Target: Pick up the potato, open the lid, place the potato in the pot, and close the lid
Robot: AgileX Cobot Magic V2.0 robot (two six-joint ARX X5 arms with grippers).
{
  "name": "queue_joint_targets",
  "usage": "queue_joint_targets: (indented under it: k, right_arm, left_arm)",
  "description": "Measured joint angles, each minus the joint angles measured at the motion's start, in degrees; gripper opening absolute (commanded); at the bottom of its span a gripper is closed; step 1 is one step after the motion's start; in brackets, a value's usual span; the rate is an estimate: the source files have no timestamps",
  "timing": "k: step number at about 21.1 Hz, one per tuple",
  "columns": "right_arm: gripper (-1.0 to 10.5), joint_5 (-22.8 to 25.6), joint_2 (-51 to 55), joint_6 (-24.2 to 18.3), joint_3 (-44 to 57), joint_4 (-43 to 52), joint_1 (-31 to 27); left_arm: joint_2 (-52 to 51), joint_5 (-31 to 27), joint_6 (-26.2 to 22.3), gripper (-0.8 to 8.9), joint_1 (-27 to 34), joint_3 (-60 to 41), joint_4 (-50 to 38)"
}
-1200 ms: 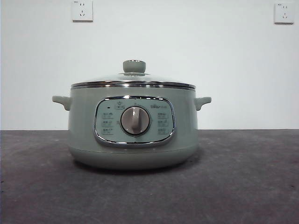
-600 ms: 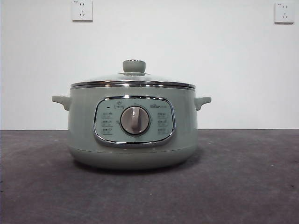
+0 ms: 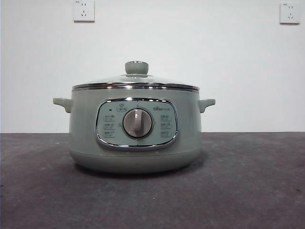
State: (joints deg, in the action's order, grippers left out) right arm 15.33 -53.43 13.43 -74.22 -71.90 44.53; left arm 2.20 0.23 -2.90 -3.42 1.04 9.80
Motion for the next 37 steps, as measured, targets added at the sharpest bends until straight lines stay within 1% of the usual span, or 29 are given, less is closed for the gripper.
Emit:
queue_joint_targets:
  k: [2, 3, 4, 5, 6, 7, 9, 11, 12, 13, 15, 17, 20, 21, 24, 25, 28, 33, 37]
  right_arm:
    - [0.0, 3.0, 0.7, -3.0, 0.6, 0.5, -1.9]
    - [0.0, 3.7, 2.0, -5.7, 1.6, 1.9, -4.3]
    - [0.0, 3.8, 4.1, -8.0, 3.9, 5.3, -6.6]
    - [0.0, 2.9, 7.8, -10.6, 8.5, 11.5, -9.5]
    - [0.0, 1.1, 11.6, -12.4, 13.6, 18.1, -12.1]
    - [0.0, -0.5, 16.9, -13.8, 20.7, 27.2, -15.5]
    - [0.0, -1.2, 27.1, -15.2, 34.6, 43.0, -21.6]
    - [0.0, -1.8, 36.9, -16.9, 46.9, 53.8, -26.9]
    - [0.0, -2.5, 41.6, -17.6, 52.3, 57.0, -29.6]
    - [0.0, -2.9, 46.1, -18.1, 57.5, 58.2, -32.1]
    - [0.0, -3.4, 51.7, -18.5, 64.0, 58.1, -35.4]
    - [0.0, -4.6, 53.0, -18.4, 67.9, 59.3, -37.6]
    - [0.0, -9.6, 52.6, -18.3, 71.6, 61.7, -40.6]
    - [0.0, -12.0, 52.7, -18.2, 72.7, 62.3, -41.4]
    - [0.0, -18.5, 52.7, -18.8, 73.0, 61.4, -43.3]
    - [0.0, -19.1, 52.7, -19.0, 73.0, 61.5, -43.8]
    - [0.0, -18.2, 52.8, -19.3, 73.0, 61.5, -44.2]
    - [0.0, -14.0, 52.9, -18.6, 73.0, 61.2, -44.2]
    - [0.0, -13.7, 52.9, -17.7, 73.0, 61.2, -44.2]
  left_arm:
    - [0.4, 0.0, 0.0, -0.03, 0.0, 0.0, 0.0]
    - [0.6, 0.0, 0.0, -0.03, 0.0, 0.0, 0.0]
    - [0.7, 0.0, 0.0, -0.03, 0.0, 0.0, 0.0]
    - [0.8, 0.0, 0.0, -0.03, 0.0, 0.0, 0.0]
    - [0.9, 0.0, 0.0, -0.03, 0.0, 0.0, 0.0]
    - [1.1, 0.0, 0.0, -0.03, 0.0, 0.0, 0.0]
    - [1.1, 0.0, 0.0, -0.03, 0.0, 0.0, 0.0]
    - [1.2, 0.0, 0.0, -0.03, 0.0, 0.0, 0.0]
    - [1.2, 0.0, 0.0, -0.03, 0.0, 0.0, 0.0]
    - [1.2, 0.0, 0.0, -0.03, 0.0, 0.0, 0.0]
    - [1.3, 0.0, 0.0, -0.03, 0.0, 0.0, 0.0]
    - [1.3, 0.0, 0.0, -0.03, 0.0, 0.0, 0.0]
    - [1.6, 0.0, 0.0, -0.03, 0.0, 0.0, 0.0]
    - [1.7, 0.0, 0.0, -0.03, 0.0, 0.0, 0.0]
    - [2.3, 0.0, 0.0, -0.03, 0.0, 0.0, 0.0]
    - [2.3, 0.0, 0.0, -0.03, 0.0, 0.0, 0.0]
    - [2.4, 0.0, 0.0, -0.03, 0.0, 0.0, 0.0]
    - [2.4, 0.0, 0.0, -0.03, 0.0, 0.0, 0.0]
    - [2.4, 0.0, 0.0, -0.03, 0.0, 0.0, 0.0]
